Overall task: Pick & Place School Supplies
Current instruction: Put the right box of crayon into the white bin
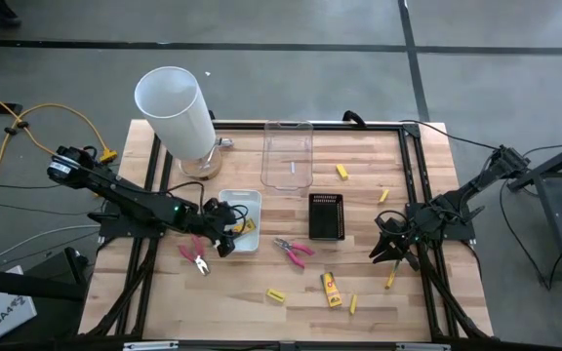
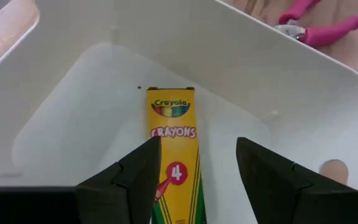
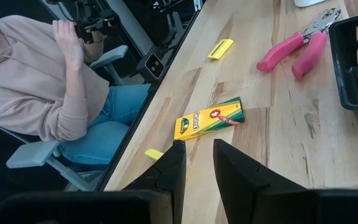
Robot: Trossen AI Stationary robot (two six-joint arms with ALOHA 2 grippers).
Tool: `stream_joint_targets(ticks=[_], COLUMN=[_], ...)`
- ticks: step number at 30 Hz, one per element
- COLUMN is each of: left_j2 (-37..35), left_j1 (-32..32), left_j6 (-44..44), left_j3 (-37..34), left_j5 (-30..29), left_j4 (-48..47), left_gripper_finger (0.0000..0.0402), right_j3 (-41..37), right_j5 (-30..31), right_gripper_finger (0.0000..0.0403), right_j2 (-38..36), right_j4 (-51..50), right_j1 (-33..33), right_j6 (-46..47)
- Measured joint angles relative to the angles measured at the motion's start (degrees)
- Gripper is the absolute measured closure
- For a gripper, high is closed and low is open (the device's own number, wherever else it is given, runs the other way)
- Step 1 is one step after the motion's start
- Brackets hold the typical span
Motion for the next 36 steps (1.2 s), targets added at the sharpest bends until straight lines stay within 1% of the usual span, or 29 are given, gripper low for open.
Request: stream_joint_targets(ticks=[4, 9, 20, 29, 33, 36], left_j2=[-0.7, -3.8, -9.9, -9.7, -7.0, -3.4], left_j1=[0.0, -0.2, -3.8, -8.3, -8.6, -8.0], left_j6=[2.4, 5.7, 11.3, 26.6, 27.7, 27.7], left_j3=[0.0, 0.0, 0.0, 0.1, 0.1, 0.1], left_j5=[0.0, -0.3, -1.5, -1.1, -0.7, 1.7], left_j4=[0.7, 0.8, 1.4, 14.1, 17.5, 22.1], left_gripper_finger=[0.0199, 0.0199, 0.0199, 0.0199, 0.0199, 0.0199], right_j3=[0.0, 0.0, 0.0, 0.0, 0.0, 0.0], right_j5=[0.0, 0.0, 0.0, 0.0, 0.0, 0.0], right_gripper_finger=[0.0329, 0.0329, 0.0329, 0.0329, 0.0329, 0.0329], right_j2=[0.0, 0.0, 0.0, 0.0, 0.0, 0.0], right_j4=[0.0, 0.0, 0.0, 0.0, 0.0, 0.0], right_j1=[0.0, 0.0, 0.0, 0.0, 0.0, 0.0], right_j6=[0.0, 0.0, 0.0, 0.0, 0.0, 0.0])
